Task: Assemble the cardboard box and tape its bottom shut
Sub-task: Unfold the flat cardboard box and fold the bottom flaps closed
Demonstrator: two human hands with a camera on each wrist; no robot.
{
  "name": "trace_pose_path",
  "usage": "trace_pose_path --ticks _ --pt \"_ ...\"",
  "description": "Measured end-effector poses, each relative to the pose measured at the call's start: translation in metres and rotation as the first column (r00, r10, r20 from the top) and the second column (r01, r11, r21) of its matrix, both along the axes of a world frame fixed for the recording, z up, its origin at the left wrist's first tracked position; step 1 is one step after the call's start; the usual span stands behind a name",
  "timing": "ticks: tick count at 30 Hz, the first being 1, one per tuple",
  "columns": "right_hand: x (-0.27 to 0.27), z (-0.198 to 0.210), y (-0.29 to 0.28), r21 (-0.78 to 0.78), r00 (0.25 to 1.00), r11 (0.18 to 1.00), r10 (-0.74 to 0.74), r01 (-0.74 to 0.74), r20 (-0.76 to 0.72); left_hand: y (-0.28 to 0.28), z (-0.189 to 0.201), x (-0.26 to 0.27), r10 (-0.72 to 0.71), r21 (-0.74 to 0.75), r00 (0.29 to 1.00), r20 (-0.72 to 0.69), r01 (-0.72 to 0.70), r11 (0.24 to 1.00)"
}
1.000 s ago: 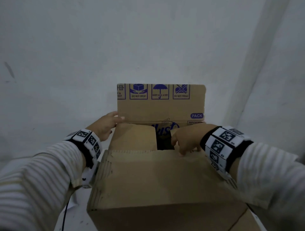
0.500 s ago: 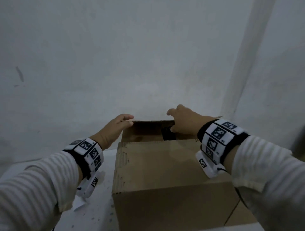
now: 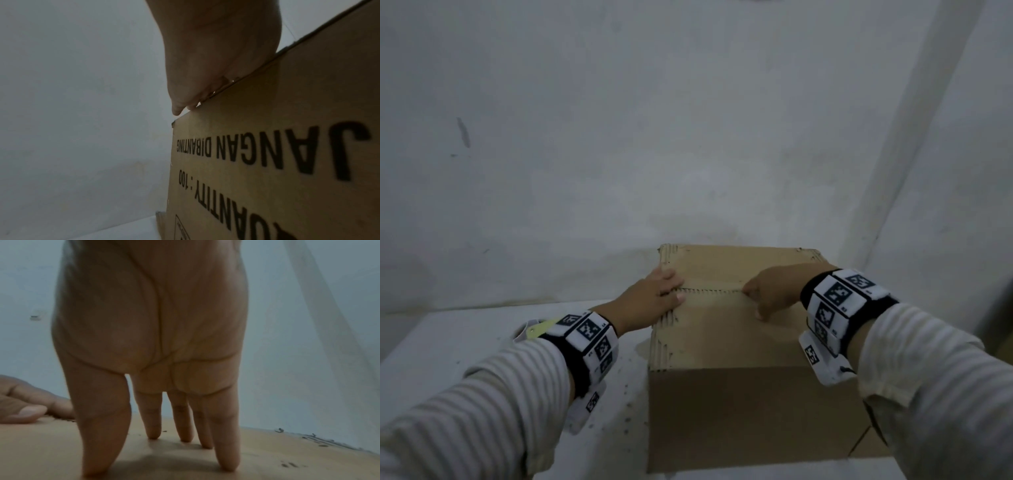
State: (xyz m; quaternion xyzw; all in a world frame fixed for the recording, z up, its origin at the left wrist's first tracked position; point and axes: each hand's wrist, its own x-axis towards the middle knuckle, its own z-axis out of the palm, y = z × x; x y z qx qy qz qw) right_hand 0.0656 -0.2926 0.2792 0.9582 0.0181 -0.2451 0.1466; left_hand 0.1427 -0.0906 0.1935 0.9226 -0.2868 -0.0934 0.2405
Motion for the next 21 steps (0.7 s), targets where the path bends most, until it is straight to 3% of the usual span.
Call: trace_pose_path --ticks 5,9,12,15,21 --pt "0.002 0.004 0.026 0.092 0.996 0.994 0.059 -0.065 0.070 0.016 0.003 -0.017 0.084 -0.143 0.996 -0.007 -0.084 0.986" --pt "0.015 0.012 0.070 0.171 0.963 0.960 0.187 -0.221 0.195 0.039 0.010 -0.030 0.198 -0.245 0.979 -0.040 -0.201 0.948" --pt "0.021 0.017 0.108 0.271 0.928 0.904 0.260 -0.331 0.266 0.061 0.007 -0.038 0.326 -0.367 0.940 -0.097 -0.338 0.867" --pt "0.016 0.020 0.146 0.312 0.880 0.840 0.343 -0.444 0.329 0.085 -0.008 -0.047 0.466 -0.446 0.860 -0.209 -0.508 0.737" --pt "0.028 0.001 0.229 0.396 0.851 0.769 0.357 -0.502 0.384 0.146 -0.046 -0.053 0.604 -0.394 0.719 -0.342 -0.694 0.603"
